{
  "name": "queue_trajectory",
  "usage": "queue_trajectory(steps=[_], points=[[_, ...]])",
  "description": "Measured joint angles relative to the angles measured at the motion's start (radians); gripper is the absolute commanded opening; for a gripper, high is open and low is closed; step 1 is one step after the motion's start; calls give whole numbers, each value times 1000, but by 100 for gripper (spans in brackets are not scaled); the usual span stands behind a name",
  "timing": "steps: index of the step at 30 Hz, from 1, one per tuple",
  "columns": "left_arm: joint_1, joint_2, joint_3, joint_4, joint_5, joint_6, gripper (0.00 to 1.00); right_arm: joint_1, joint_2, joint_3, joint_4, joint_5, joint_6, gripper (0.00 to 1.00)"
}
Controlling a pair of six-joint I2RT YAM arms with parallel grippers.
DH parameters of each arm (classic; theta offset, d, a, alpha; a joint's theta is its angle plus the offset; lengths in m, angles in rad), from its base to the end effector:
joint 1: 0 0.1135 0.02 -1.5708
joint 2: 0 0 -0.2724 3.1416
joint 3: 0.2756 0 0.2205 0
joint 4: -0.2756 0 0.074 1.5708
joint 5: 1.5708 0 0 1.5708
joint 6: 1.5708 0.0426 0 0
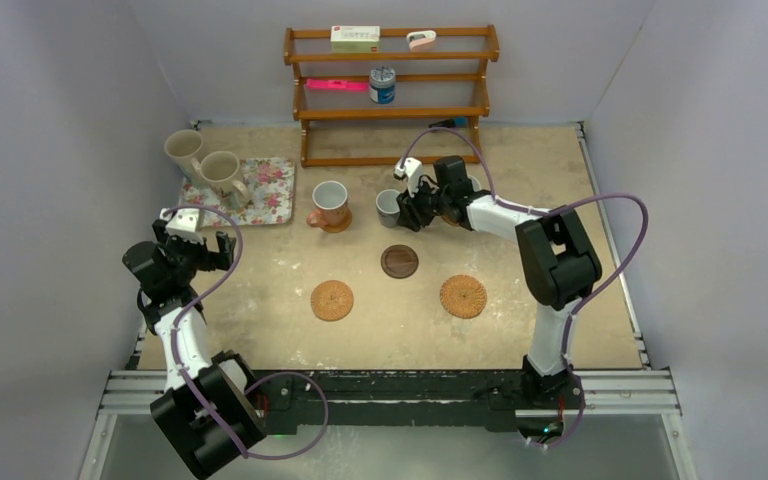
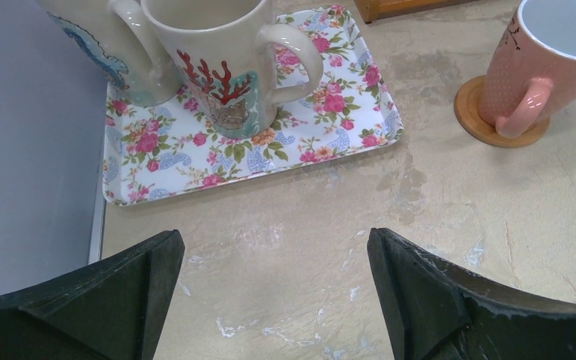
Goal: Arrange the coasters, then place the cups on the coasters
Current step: Pick up the cup at the center of the board.
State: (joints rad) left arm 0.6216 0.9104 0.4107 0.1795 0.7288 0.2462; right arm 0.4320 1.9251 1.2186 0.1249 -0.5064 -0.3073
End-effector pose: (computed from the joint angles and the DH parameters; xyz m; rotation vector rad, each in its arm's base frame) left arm 0.1533 0.0749 0.2463 0.1464 1.8025 -0.0742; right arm 0.3617 0.1895 0.2158 -1.0377 1.8626 0.6163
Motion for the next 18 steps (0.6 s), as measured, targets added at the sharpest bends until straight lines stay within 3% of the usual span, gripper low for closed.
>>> queue_trajectory(steps=[6, 13, 18], points=[[0, 0, 0, 0, 2, 0, 100, 0, 6, 0, 2, 5, 3, 30], [0, 0, 0, 0, 6, 0, 100, 0, 5, -1, 4, 17, 6, 2], [0, 0, 0, 0, 10, 0, 100, 0, 1, -8, 9, 17, 9, 0]])
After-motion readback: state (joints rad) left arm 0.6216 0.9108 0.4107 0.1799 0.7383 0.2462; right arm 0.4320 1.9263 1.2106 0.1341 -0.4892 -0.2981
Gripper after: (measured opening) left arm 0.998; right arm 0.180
